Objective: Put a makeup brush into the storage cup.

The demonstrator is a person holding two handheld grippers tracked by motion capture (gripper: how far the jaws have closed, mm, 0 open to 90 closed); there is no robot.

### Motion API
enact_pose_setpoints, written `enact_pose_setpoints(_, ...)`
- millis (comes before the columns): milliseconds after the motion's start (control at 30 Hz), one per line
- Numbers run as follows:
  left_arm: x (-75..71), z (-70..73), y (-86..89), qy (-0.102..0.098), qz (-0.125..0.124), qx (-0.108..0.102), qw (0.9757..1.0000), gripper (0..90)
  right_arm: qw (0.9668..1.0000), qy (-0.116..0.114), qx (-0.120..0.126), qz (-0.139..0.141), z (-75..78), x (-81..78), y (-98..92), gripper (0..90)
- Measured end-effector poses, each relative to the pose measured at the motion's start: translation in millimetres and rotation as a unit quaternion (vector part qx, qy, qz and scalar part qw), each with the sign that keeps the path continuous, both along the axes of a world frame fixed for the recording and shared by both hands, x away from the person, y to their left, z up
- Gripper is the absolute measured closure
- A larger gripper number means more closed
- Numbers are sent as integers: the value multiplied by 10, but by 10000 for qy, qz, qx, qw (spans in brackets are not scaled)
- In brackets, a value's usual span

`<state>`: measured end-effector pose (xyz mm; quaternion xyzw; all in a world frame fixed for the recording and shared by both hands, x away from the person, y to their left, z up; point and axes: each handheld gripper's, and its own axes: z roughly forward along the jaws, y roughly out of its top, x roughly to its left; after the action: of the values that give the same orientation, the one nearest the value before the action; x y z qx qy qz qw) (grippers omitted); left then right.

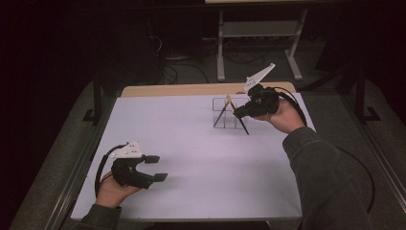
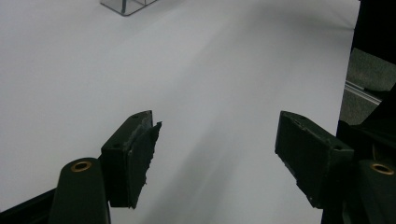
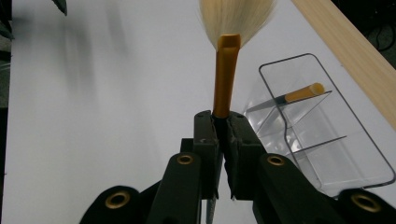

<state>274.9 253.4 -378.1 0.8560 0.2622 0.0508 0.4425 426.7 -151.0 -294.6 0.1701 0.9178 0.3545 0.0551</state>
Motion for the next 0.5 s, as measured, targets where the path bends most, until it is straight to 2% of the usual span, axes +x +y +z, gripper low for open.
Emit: enact_pose_setpoints(500,13,-15,55,-13,62,-21,10000,267,9999,-84,-52,-59,132,151,-1,828)
